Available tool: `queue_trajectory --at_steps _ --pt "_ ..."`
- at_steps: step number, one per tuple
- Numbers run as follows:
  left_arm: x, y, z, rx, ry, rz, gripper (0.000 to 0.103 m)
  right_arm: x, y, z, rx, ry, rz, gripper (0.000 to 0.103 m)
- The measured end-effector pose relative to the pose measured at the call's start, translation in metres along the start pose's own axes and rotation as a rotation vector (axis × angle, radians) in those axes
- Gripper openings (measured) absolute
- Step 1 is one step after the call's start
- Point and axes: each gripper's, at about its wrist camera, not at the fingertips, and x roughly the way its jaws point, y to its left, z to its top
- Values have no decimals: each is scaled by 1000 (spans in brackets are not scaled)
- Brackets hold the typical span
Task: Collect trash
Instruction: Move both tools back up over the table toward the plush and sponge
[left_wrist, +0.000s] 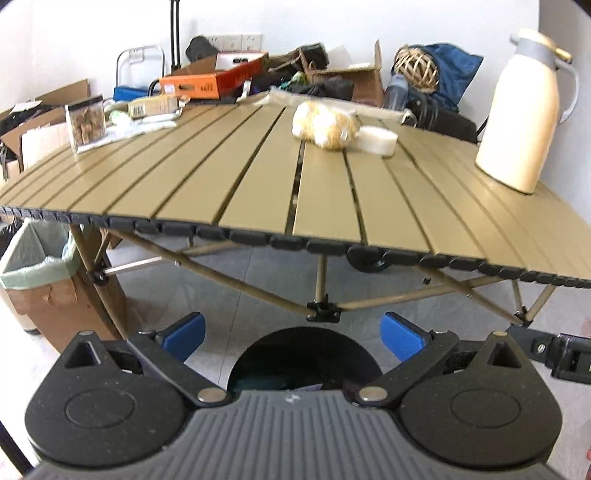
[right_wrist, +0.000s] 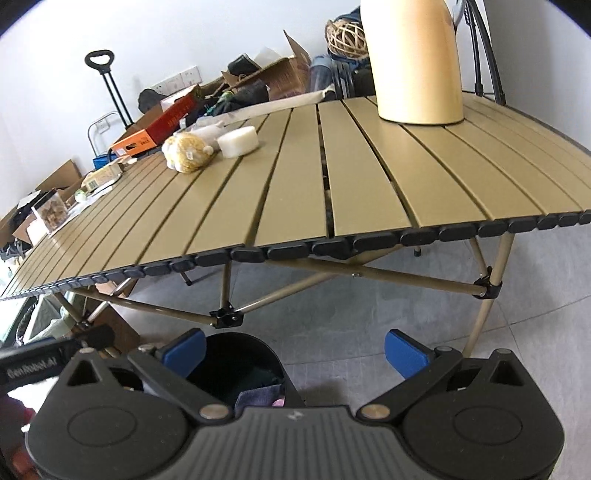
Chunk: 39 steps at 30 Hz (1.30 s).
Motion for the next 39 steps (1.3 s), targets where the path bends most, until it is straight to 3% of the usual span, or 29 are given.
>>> queue_trajectory --at_steps 7,18,27,39 --pt "-32 2 16 -9 -100 -37 103 -29 9 3 -38 -62 20 103" --pt "-58 15 58 -67 -249 -26 103 -63 23 40 -64 -207 20 103" --pt "-52 21 90 -106 -316 -12 103 -60 27 77 -43 -290 8 103" --pt "-19 26 129 -150 -359 -14 103 -17 37 111 -28 -325 24 103"
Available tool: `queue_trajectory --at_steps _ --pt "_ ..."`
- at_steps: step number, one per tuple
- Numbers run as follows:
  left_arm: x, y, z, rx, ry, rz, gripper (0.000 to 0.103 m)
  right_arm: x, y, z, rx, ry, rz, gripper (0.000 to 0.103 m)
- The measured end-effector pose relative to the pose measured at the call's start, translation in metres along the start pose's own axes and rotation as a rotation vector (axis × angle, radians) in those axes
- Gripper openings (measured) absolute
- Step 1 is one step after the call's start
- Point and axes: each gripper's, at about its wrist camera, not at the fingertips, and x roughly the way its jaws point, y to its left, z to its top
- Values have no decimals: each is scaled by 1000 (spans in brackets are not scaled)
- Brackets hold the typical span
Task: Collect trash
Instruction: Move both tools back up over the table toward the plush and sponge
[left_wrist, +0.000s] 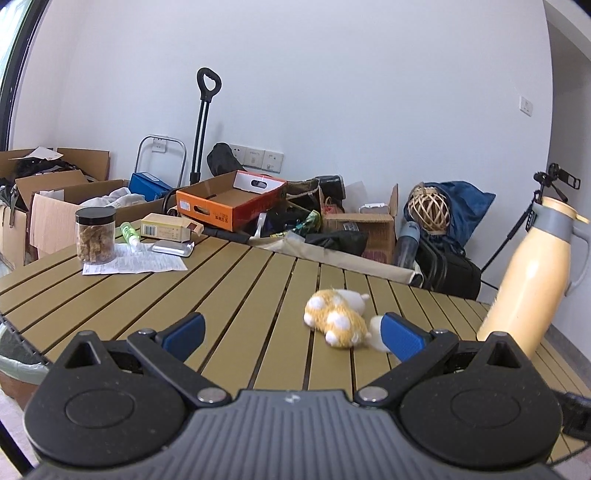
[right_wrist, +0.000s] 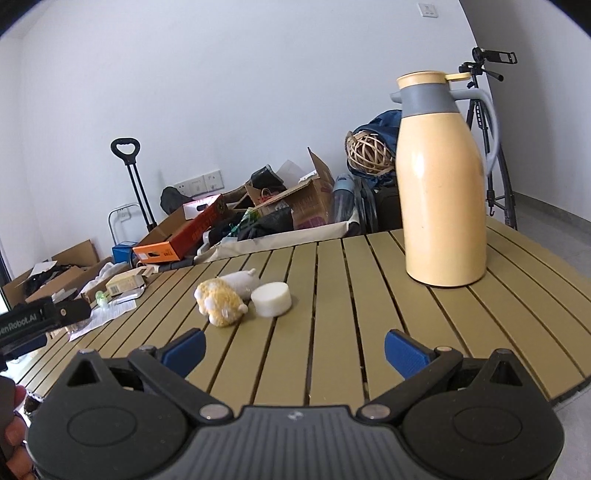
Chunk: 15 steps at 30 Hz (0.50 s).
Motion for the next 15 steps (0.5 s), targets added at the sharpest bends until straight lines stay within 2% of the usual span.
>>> queue_trajectory --at_steps 11,15 --pt "48 -1 2 21 31 5 103 48 13 8 -76 6 9 103" --pt "64 10 4 28 54 34 103 66 14 7 -97 25 11 103"
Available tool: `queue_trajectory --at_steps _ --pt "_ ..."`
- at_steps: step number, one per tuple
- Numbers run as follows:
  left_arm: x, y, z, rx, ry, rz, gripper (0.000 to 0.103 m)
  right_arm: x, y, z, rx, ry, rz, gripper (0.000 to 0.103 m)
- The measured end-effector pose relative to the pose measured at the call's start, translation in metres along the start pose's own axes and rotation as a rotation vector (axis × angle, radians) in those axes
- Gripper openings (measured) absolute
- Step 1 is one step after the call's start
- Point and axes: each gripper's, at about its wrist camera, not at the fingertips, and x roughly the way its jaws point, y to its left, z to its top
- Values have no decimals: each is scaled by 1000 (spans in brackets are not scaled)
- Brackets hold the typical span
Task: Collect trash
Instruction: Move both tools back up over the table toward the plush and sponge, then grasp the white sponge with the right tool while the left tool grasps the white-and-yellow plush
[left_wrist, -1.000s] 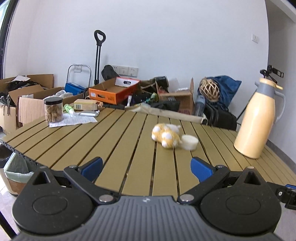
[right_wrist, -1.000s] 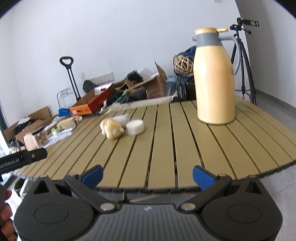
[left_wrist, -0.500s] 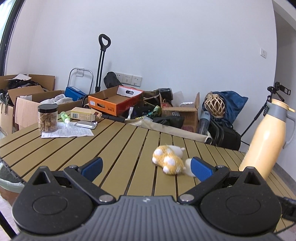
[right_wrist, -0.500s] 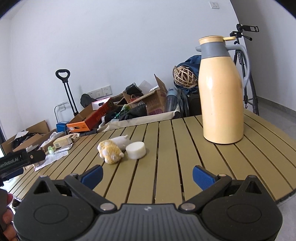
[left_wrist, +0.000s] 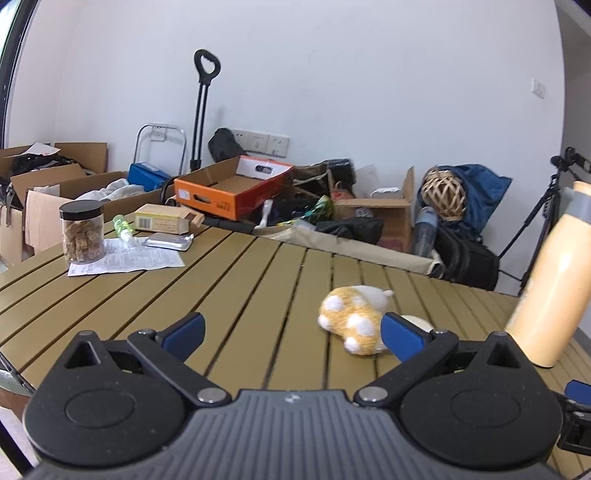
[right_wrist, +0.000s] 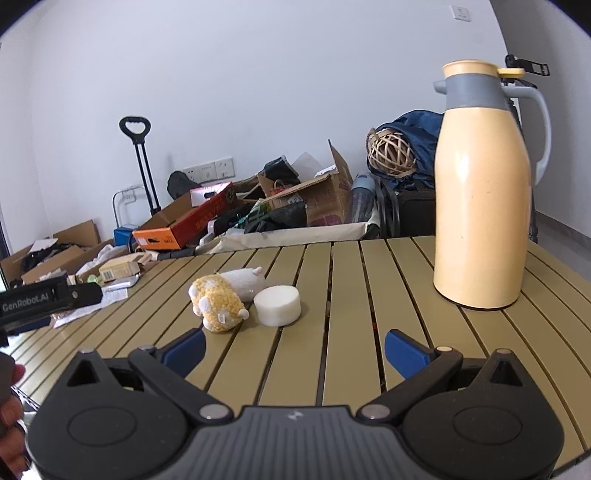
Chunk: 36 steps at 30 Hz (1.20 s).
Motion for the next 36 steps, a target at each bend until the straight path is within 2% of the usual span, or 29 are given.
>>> queue_trajectory --at_steps 10,14,20,23,27,29,32,34,36 --pt "21 28 19 -3 14 19 103 60 20 23 -58 24 -6 103" --pt "30 35 27 6 15 19 103 97 25 33 -77 63 -46 103" --pt "48 40 33 34 20 3 103 144 26 41 -40 142 -80 101" --pt "57 43 33 33 32 -1 103 166 32 41 -60 172 -112 94" --pt "68 47 32 26 48 0 103 187 39 41 -81 197 -133 92" --pt "73 49 31 21 57 -1 103 196 41 40 -81 211 -146 83" --pt "77 51 30 11 69 -4 103 208 41 39 -53 228 -143 82" --pt "78 52 30 7 73 -8 103 212 40 38 -36 230 -134 76" --pt "79 52 30 5 74 -7 103 216 39 38 -21 235 -124 63"
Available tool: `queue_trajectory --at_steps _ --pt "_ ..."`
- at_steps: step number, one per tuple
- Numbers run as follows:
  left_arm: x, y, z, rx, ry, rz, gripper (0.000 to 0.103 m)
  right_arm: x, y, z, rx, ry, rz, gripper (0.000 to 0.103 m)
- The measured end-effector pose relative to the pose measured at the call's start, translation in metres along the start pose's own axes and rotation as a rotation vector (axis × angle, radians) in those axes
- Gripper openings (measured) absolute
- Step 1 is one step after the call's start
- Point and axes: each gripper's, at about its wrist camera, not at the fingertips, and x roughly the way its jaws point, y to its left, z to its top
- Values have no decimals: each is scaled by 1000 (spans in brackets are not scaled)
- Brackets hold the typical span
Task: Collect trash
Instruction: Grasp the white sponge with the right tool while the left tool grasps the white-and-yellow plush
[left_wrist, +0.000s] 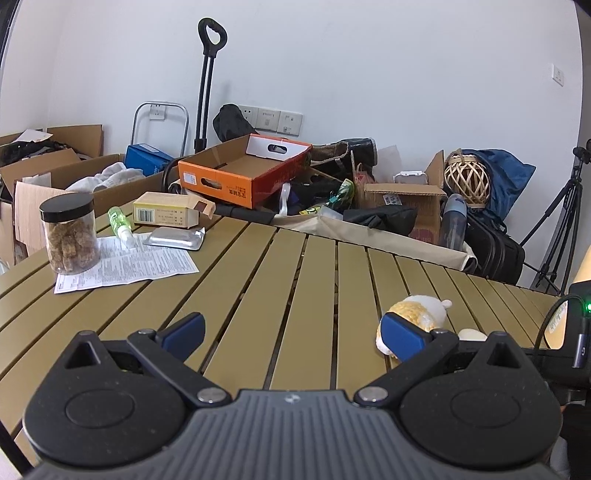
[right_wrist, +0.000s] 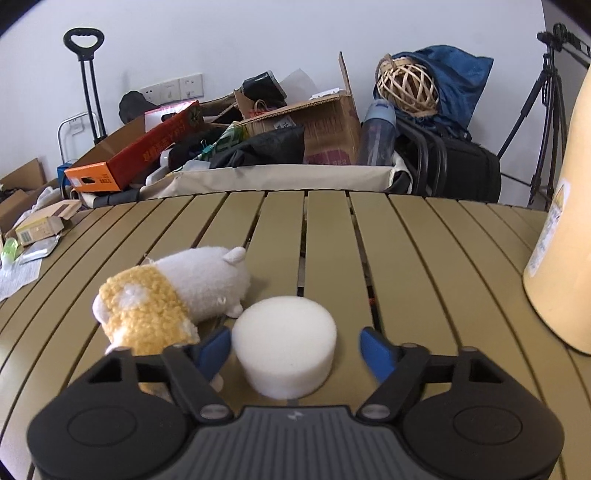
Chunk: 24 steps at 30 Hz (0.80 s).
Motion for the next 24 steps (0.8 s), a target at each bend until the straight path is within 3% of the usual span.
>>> queue_trajectory --at_steps 2,11,24 --pt "1 0 0 -2 3 0 103 2 0 0 3 10 14 58" --pt "7 -2 -2 -27 29 -13 103 -22 -11 -5 28 -54 15 56" --pt "17 -54 -17 -20 129 -80 103 -87 -84 -30 73 -167 -25 56"
